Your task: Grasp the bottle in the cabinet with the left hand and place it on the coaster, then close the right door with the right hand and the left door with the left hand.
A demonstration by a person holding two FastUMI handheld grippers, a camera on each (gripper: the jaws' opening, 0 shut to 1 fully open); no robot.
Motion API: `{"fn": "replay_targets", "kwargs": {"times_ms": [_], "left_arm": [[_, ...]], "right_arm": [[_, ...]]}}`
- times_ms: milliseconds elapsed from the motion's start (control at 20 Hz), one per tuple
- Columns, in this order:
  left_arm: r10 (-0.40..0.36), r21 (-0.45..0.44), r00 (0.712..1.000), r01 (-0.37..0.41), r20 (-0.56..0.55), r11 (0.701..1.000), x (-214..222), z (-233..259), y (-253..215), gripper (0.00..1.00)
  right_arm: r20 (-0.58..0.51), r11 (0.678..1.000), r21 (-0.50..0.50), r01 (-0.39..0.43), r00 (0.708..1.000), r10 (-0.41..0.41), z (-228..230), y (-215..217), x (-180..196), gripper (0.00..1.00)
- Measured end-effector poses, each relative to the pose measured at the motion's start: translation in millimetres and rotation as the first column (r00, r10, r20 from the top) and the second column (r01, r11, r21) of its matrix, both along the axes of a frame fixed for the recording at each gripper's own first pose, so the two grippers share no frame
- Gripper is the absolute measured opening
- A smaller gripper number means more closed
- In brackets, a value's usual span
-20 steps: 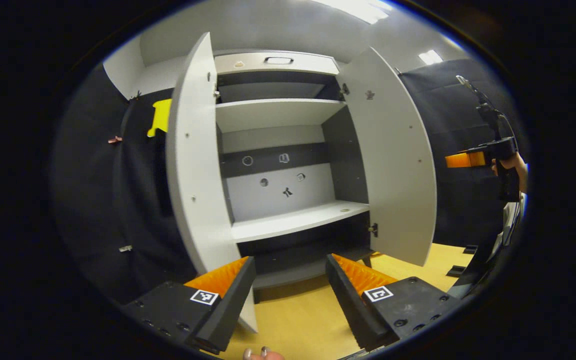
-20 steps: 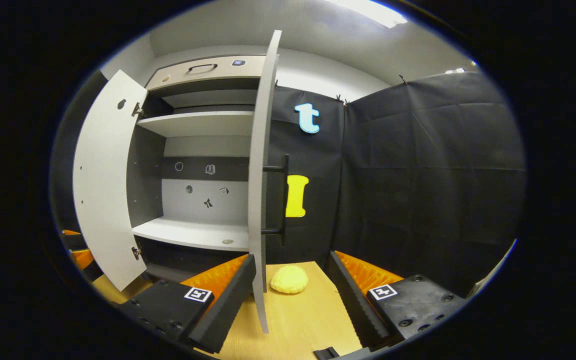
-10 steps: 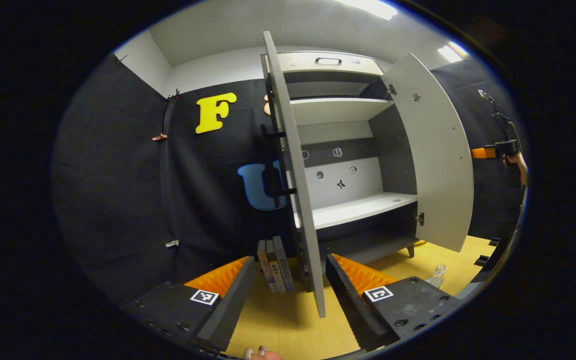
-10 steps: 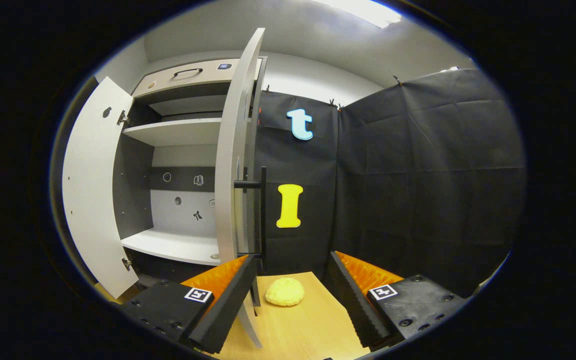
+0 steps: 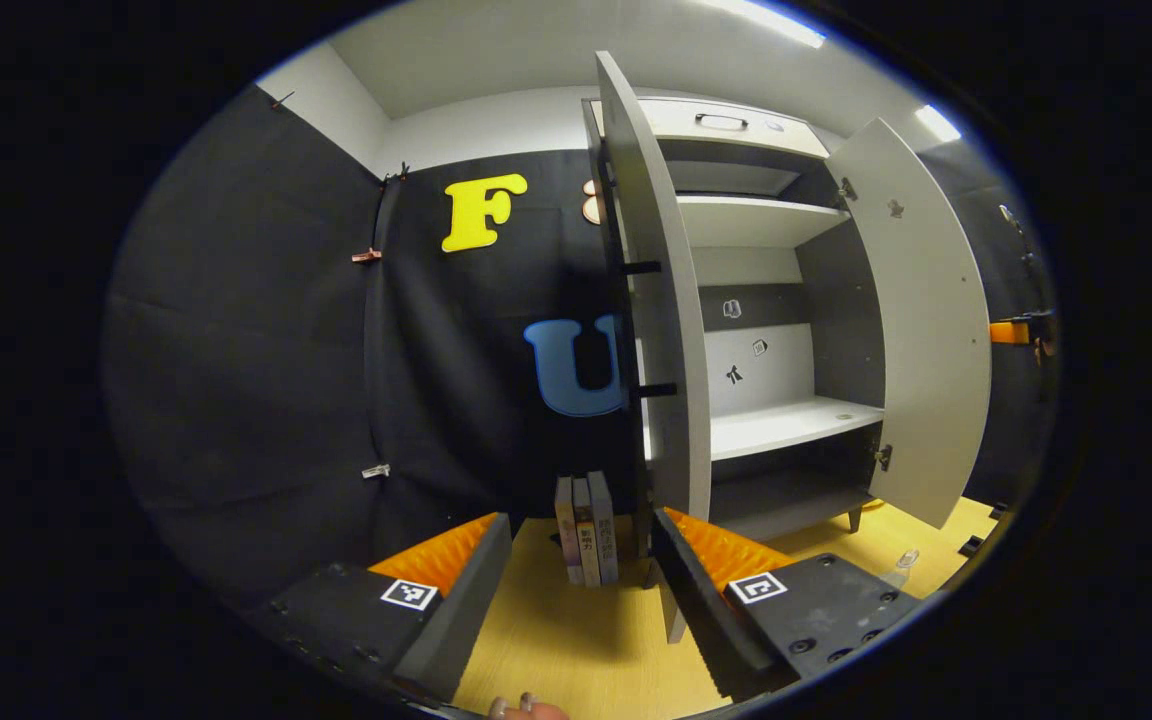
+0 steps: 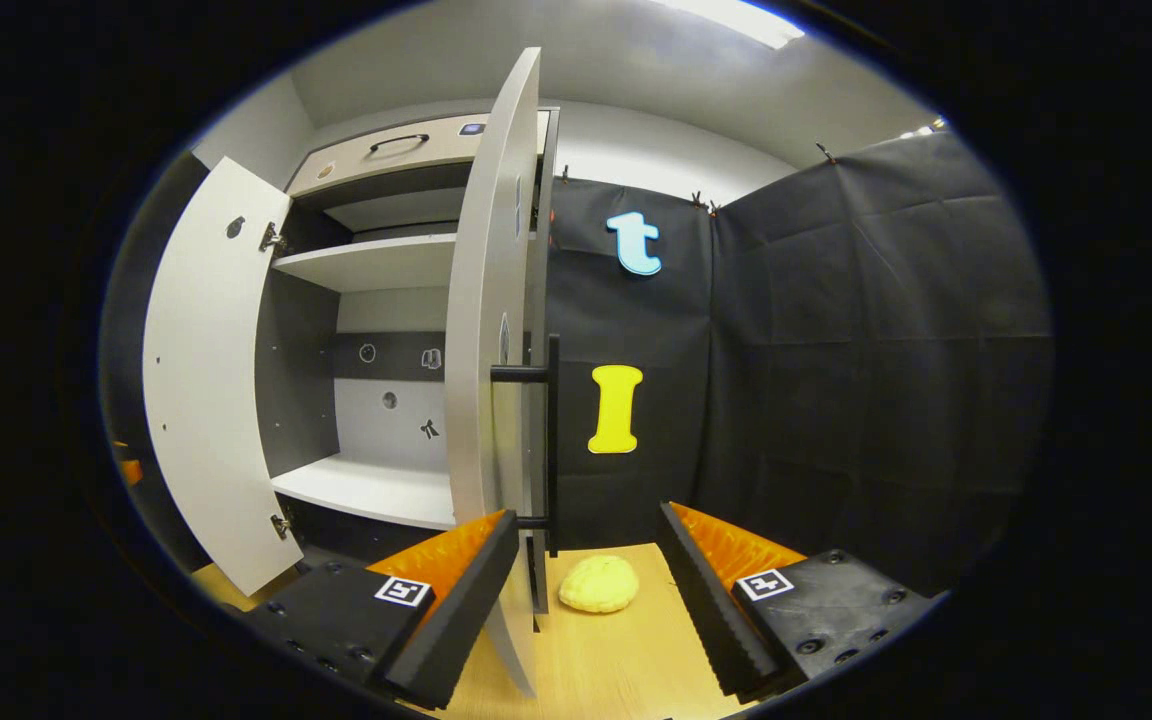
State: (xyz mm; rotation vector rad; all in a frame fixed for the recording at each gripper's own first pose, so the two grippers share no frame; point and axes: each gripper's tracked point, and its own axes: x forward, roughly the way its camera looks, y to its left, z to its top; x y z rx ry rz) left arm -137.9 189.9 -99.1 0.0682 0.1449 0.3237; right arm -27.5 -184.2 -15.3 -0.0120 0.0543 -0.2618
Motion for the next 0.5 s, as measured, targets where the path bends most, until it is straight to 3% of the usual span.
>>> {"fn": "replay_targets", "kwargs": {"times_ms": [150, 200, 250, 500], "left_arm": [[-0.029, -0.025, 0.999, 0.03, 0.028, 0.999, 13.7, 16.1, -10.0, 0.9], [-0.038, -0.046, 0.999, 0.04, 0.038, 0.998, 19.9, 18.6, -12.4, 0.95], [-0.045, -0.061, 0.998, 0.047, 0.046, 0.997, 25.6, 20.1, -13.5, 0.9], [-0.066, -0.049, 0.995, 0.07, 0.074, 0.996, 44.6, 38.2, -12.2, 0.9]], "right_arm": [[0.007, 1.0, -0.013, 0.005, 1.0, -0.005, 1.2, 3.3, -0.8, 0.95], [0.008, 1.0, -0.016, 0.004, 1.0, -0.003, 1.3, 6.1, -1.2, 0.95], [0.01, 1.0, -0.023, 0.0, 1.0, 0.0, 1.3, 9.5, -0.3, 0.95], [0.006, 0.998, -0.04, -0.047, 0.999, 0.047, 1.5, 38.2, 6.7, 0.95]]}}
